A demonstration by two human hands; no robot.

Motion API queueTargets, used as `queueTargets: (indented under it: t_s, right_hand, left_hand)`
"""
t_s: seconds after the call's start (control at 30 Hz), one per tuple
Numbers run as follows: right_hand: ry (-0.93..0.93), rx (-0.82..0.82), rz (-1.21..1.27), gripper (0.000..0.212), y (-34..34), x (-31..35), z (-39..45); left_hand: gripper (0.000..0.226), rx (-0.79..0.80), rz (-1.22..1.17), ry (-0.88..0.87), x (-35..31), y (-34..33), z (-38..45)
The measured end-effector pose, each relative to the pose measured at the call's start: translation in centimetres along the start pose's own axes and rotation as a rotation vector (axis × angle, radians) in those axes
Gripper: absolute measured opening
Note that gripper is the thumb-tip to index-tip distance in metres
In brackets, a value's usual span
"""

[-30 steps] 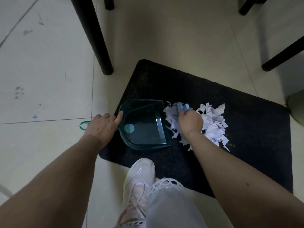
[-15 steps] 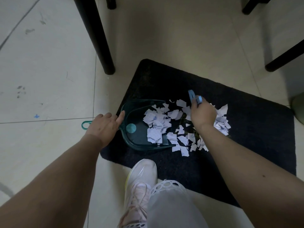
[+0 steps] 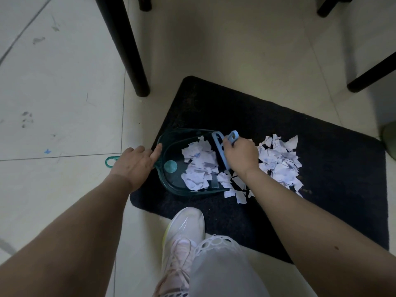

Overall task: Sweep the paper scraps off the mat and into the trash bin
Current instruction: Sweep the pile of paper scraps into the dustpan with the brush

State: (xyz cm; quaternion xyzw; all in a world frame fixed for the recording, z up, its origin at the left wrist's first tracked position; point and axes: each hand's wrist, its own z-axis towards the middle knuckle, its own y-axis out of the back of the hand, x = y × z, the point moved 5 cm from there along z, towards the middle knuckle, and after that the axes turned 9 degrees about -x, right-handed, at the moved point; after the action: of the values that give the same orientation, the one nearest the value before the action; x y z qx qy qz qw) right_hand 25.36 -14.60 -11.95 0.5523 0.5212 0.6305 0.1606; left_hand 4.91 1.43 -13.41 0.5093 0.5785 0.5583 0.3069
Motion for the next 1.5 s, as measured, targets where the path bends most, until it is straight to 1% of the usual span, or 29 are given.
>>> queueTargets:
  t_s: [0.1,0.17,0.23,0.33,0.47,0.53,0.63,0.73,0.8,0.87,1.0,1.13,1.33,1.5]
  right_hand:
    - [-0.062,-0.088,0.092,0.042,1.3,-0.5,0.2]
    - [-0.083,-0.181,0.07,0.037,2.2,-0.9,0.5]
    - [-0.085,-0.223,0.0,0.032,2.5,-1.2,0.4]
    - [-0.079,-0.165,-0.085,0.032,1.1,-1.2,-0.2]
    - [0.01,-0.08,-0.088,0.03,-1.4,0.1,-1.7]
    - [0.037,-0.058,-0.056,0.029,-1.7,0.5,-2.0]
    - [-0.001,-0.054,0.07,0.029,-0.7,0.5,-1.9]
    - [-0.062,-0.171,0.122,0.029,1.4,-0.3,-1.5]
    - [-0.159,-0.263,0.084,0.029,2.9,-1.7,-1.4]
    - [-0.234,-0.315,0.023,0.034,4.3,-3.5,-2.0]
    - [-0.292,-0.286,-0.105,0.035,5.1,-5.8,-4.1]
    - [-0.313,-0.247,-0.194,0.037,3.8,-7.0,-6.2]
    - [-0.284,-0.212,-0.117,0.034,0.4,-4.3,-7.9]
    - [-0.263,-0.176,-0.024,0.034,-0.5,-3.0,-7.4]
  left_hand:
    - [0.072,0.002,0.005,-0.002,0.0,-0.1,0.1]
    - [0.071,0.003,0.014,-0.001,-0.1,-0.1,0.1]
    - [0.07,0.001,0.013,0.005,-0.1,-0.1,0.1]
    - [0.07,0.004,0.015,0.013,-0.2,0.0,0.0]
    - [0.07,0.011,0.019,0.02,-0.3,0.0,0.0]
    - [0.071,0.017,0.018,0.026,-0.3,-0.1,-0.1]
    - [0.072,0.022,0.007,0.039,-0.2,-0.3,-0.1]
    - [0.073,0.015,0.0,0.041,-0.1,-0.4,-0.1]
    - [0.073,0.013,0.0,0.036,0.0,-0.4,-0.3]
    - [0.074,0.004,0.008,0.025,0.0,-0.3,-0.4]
    - [0.075,-0.025,0.035,-0.004,0.9,0.3,-0.4]
    - [0.075,-0.03,0.05,-0.036,1.3,0.6,-0.7]
    - [0.077,-0.013,0.039,-0.023,1.0,-0.8,-1.1]
    - [0.075,-0.009,0.023,-0.007,0.9,-1.0,-1.3]
